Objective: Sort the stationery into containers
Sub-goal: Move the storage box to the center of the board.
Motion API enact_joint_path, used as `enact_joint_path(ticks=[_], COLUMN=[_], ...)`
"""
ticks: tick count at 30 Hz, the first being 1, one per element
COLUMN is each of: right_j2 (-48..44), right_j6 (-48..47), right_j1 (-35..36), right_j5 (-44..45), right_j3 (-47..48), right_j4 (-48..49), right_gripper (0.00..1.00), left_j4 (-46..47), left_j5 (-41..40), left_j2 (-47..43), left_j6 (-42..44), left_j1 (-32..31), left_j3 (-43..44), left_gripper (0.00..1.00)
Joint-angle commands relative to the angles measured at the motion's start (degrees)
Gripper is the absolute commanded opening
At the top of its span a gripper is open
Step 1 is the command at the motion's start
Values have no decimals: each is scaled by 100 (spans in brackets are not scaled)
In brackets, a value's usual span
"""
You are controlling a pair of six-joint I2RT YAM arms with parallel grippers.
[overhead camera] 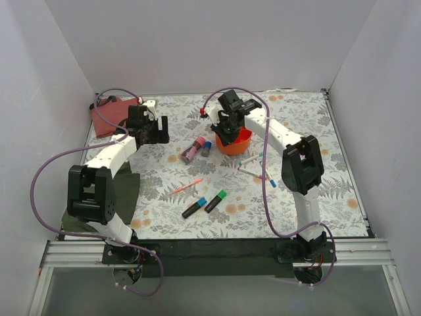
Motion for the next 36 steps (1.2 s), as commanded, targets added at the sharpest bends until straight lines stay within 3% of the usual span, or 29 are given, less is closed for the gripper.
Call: enact_joint_path(ticks=[1,18,19,23,25,36], right_j2=[-140,133,177,186,125,-700], right_j6=[-111,-14,-5,39,39,109], right_j1=[10,-7,-7,1,1,-16], right_j5=[329,153,197,338,338,382], right_j3=[34,421,447,518,527,299], right_j4=[362,442,442,450,442,363], right_gripper=[1,2,6,45,55,67], left_j4=[59,24,16,7,16,-54], left_j5=[-62,-106,-106,-106,-106,192], left_j2=[-376,-279,-279,-271,-262,-332], left_j6=[48,171,163,189,180,592], left_j1=[-27,-142,-150,-150,-150,-229], left_j3=[40,164,164,172,190,435], left_gripper=[81,81,81,81,81,82])
